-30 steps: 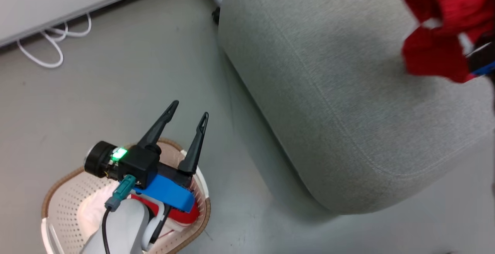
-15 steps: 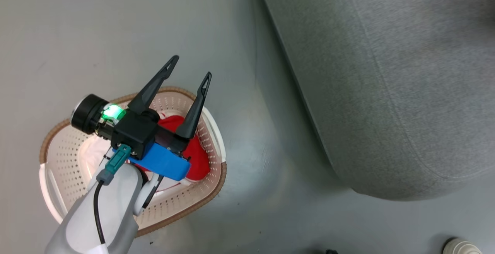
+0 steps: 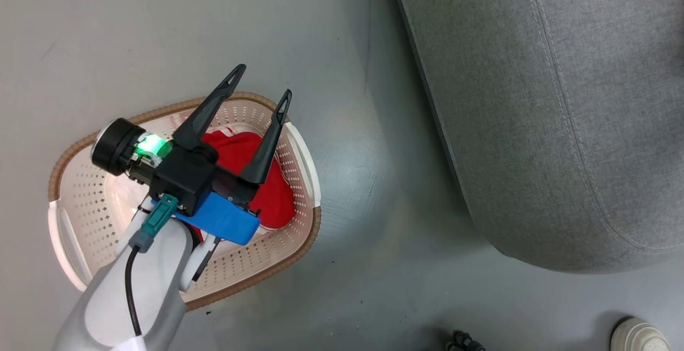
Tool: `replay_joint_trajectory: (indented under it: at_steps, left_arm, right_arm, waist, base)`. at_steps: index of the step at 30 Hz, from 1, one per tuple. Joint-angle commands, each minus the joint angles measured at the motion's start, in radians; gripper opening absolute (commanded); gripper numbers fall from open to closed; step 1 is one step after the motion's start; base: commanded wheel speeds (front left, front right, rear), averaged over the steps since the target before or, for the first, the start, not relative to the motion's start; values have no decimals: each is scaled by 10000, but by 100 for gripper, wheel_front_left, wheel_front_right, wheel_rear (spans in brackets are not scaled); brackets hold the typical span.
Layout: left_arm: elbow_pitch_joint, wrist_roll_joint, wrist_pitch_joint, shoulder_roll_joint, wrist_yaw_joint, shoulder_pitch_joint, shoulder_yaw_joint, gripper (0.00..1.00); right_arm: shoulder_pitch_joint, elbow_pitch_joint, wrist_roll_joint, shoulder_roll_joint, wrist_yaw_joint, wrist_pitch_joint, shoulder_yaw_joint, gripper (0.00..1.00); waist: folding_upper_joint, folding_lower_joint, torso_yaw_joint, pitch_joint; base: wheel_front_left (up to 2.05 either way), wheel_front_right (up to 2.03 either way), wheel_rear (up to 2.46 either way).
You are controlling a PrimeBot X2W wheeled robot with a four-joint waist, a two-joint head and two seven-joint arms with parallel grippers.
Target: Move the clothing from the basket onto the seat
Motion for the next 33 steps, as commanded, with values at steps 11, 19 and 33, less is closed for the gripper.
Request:
replay_joint_trajectory:
  at_steps: [11, 19, 33]
  left_arm:
    - [82, 42, -27, 44, 4, -54, 86, 100]
    - [156, -5, -27, -14, 2, -92, 42, 100]
    - [334, -225, -27, -531, -6, 134, 121, 100]
  right_arm:
    - [-284, 1063, -146, -5, 1, -460, 169, 100]
    - [-406, 1383, -175, -132, 1, -603, 287, 100]
    - [364, 1616, -321, -93, 1, -760, 270, 100]
  waist:
    - [0, -1, -75, -109]
    - [0, -1, -74, -214]
    - [0, -1, 244, -1067]
  base:
    - [0, 0, 0]
    - [0, 0, 0]
    - [0, 0, 0]
